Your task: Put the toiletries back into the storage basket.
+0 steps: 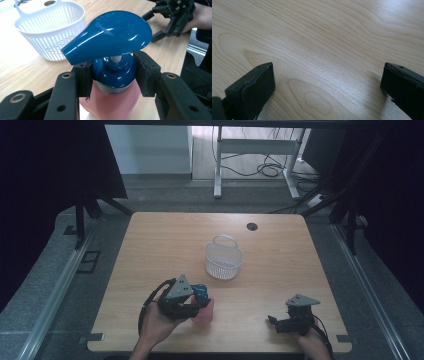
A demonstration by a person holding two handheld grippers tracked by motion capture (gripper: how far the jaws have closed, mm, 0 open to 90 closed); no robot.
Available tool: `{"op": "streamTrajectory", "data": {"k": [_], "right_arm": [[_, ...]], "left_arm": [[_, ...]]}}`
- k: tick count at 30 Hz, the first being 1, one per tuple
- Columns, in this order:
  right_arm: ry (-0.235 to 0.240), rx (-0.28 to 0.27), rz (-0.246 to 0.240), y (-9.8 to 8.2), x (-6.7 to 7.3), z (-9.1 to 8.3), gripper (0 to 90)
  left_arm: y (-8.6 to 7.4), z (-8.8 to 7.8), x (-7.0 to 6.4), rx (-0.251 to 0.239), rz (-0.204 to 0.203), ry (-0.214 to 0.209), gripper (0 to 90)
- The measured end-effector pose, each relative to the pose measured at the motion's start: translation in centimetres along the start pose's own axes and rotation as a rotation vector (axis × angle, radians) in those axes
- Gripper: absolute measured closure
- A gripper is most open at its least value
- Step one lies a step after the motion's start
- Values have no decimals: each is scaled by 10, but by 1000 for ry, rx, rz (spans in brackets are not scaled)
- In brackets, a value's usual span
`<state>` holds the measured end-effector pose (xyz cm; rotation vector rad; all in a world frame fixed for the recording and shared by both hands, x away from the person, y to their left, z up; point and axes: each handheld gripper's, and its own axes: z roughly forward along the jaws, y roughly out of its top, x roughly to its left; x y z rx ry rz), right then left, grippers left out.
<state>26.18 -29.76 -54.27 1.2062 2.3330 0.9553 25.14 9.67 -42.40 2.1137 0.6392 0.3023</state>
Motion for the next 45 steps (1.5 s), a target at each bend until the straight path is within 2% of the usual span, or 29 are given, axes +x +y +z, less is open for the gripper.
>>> {"op": "streamTrajectory", "data": {"k": [12, 27, 45], "right_arm": [[0, 0, -4, 0, 0, 0, 0], [1, 2, -4, 0, 0, 0, 0], [2, 4, -6, 0, 0, 0, 0]], "left_arm": [[22, -1, 12, -21, -12, 24, 530], [48, 2, 26, -20, -22, 46, 530], [74, 5, 44, -48, -55, 73, 531]]}}
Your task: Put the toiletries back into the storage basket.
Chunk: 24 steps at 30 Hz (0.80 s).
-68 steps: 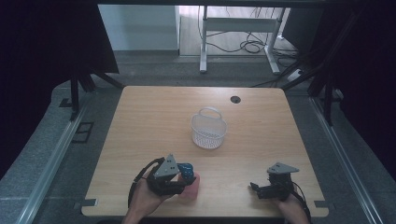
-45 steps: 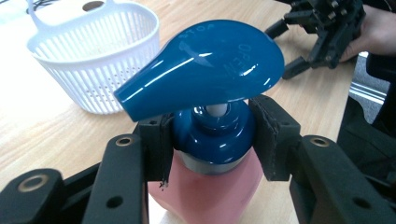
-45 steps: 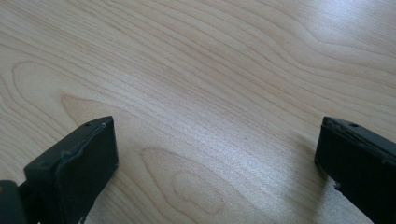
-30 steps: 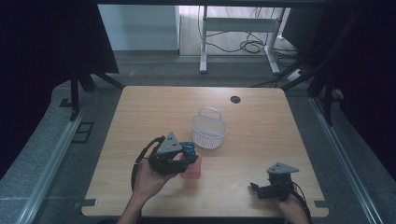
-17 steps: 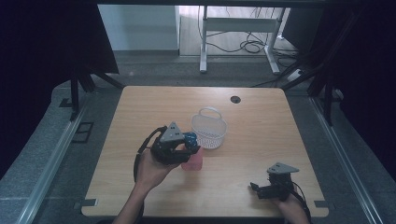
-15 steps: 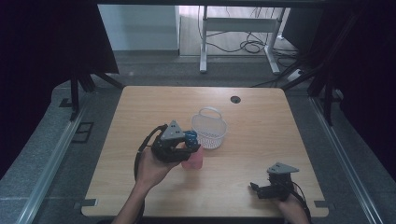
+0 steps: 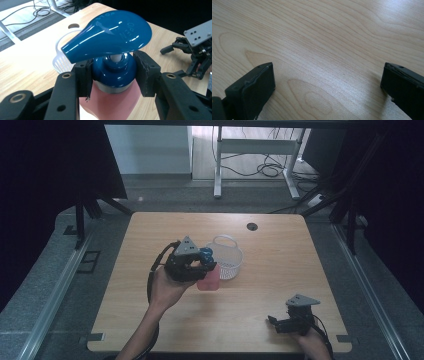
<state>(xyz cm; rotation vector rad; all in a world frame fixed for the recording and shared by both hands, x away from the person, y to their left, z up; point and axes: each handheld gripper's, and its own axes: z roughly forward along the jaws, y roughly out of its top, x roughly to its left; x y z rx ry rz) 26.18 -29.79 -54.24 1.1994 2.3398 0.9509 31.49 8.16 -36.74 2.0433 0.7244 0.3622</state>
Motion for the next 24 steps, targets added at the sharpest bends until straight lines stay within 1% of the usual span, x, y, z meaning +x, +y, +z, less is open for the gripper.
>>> {"op": "streamTrajectory", "data": {"k": [14, 17, 24], "right_arm": [[2, 0, -2, 0, 0, 0, 0], [2, 0, -2, 0, 0, 0, 0], [3, -3, -1, 0, 0, 0, 0]], "left_arm": [[23, 6, 4, -17, 1, 12, 531], [29, 9, 5, -20, 3, 11, 531], [42, 18, 7, -20, 9, 26, 531]]}}
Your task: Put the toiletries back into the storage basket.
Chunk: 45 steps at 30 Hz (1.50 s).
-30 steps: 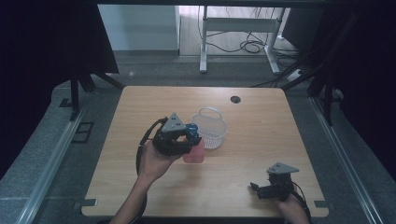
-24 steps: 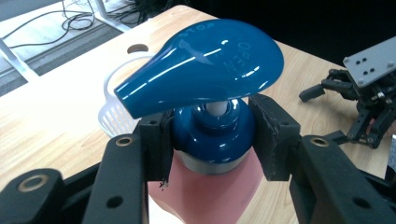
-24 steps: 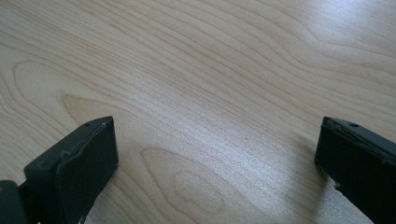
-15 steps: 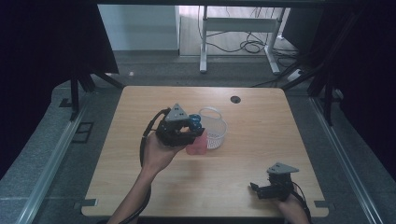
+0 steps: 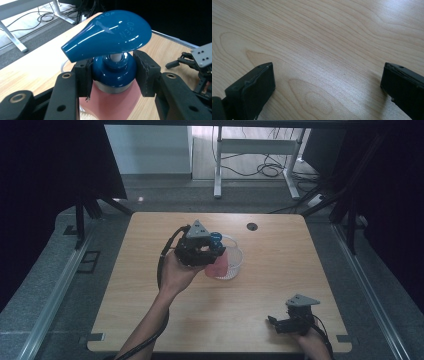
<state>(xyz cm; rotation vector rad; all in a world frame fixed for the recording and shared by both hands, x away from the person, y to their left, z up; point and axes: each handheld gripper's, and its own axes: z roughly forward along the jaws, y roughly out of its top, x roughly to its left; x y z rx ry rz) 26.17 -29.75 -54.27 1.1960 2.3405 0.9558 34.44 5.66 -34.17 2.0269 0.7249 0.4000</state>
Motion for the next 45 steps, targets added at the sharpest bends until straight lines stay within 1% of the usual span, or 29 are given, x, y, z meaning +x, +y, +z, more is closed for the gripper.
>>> {"op": "streamTrajectory", "data": {"k": [9, 14, 18, 24, 33, 36, 45], "right_arm": [[0, -1, -3, 0, 0, 0, 0], [0, -1, -3, 0, 0, 0, 0], [1, -1, -3, 0, 0, 0, 0], [2, -1, -3, 0, 0, 0, 0], [6, -1, -4, 0, 0, 0, 0], [7, 0, -5, 0, 1, 0, 0], [8, -2, -12, 0, 1, 0, 0]], "left_arm": [[13, 12, 5, -6, 5, 24, 531], [19, 20, 7, -20, -1, 35, 531], [22, 26, 7, -22, -6, 41, 531], [24, 37, 9, -11, -3, 52, 531], [23, 55, 9, 12, 13, 82, 531], [20, 61, 10, 15, 10, 92, 531], [9, 75, 12, 30, -3, 104, 531]]}}
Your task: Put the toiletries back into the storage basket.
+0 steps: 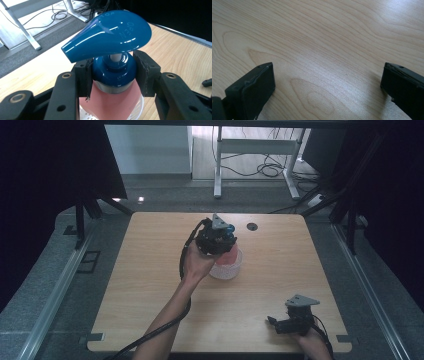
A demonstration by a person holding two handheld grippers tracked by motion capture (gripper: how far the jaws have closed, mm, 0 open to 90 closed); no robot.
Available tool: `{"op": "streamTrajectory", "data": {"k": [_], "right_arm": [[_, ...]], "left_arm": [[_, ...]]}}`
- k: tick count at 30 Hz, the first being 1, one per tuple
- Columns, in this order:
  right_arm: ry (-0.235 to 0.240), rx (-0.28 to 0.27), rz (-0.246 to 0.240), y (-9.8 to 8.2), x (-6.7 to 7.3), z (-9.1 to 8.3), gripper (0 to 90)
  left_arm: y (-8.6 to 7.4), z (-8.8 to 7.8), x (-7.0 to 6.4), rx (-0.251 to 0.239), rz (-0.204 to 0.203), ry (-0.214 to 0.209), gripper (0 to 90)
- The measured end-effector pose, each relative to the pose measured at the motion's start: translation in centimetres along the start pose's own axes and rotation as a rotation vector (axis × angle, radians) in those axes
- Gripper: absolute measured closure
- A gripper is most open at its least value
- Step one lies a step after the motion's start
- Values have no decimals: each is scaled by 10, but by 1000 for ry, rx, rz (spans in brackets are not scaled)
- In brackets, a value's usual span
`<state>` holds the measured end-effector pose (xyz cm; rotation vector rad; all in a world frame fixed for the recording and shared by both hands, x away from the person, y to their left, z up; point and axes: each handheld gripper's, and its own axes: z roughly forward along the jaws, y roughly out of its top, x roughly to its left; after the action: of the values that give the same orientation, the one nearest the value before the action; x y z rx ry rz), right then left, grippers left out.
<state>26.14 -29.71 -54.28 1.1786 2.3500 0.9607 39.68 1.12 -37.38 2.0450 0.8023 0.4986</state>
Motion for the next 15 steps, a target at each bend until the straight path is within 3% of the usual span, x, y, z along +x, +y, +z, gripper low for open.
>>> {"op": "streamTrajectory", "data": {"k": [15], "right_arm": [[4, 1, -4, 0, 0, 0, 0]], "left_arm": [[-24, 22, 0, 31, -23, 19, 531]]}}
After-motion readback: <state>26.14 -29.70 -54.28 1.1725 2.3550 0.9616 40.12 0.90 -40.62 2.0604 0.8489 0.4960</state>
